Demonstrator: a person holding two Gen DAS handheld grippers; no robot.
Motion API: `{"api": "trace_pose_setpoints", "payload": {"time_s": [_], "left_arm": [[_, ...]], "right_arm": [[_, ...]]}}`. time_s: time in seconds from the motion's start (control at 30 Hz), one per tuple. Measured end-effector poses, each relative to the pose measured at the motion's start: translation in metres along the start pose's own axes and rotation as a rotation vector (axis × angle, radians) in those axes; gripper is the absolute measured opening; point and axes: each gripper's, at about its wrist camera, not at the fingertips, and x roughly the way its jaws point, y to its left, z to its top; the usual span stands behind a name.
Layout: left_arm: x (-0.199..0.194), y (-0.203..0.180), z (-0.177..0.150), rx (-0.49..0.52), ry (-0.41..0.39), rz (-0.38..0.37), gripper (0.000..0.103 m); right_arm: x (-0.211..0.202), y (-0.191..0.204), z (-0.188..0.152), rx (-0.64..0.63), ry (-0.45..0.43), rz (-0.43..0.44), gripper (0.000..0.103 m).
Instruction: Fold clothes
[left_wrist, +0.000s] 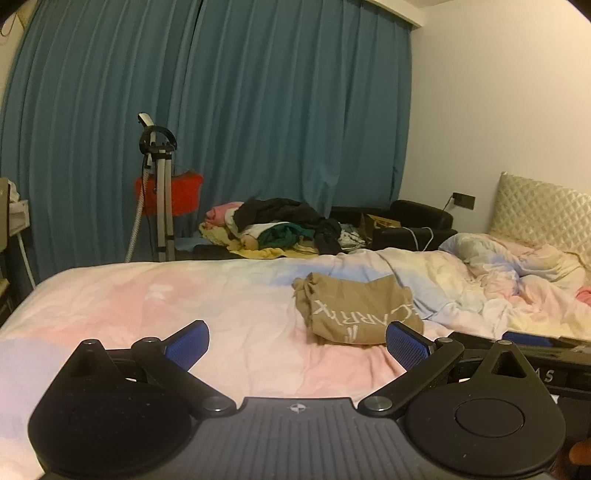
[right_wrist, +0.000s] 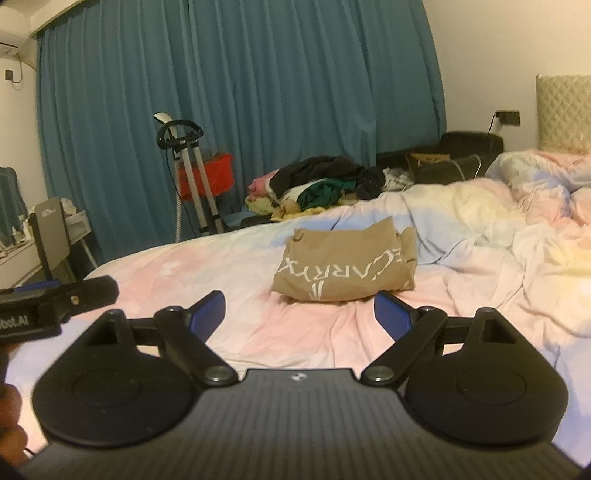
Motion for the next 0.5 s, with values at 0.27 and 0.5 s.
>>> {"api": "trace_pose_setpoints", "payload": {"time_s": [0.27,0.5], "left_arm": [[0.002,0.000,-0.012,0.034,-0.007,0.075,0.103],[0.004,-0.001,-0.019,0.010,0.034,0.034,0.103]], "right_arm": [[0.009,0.003,-0.004,0.001,0.006,-0.026,0.089],[0.007,0.009,-0.007,-0.035,0.009,-0.045,0.089]]}}
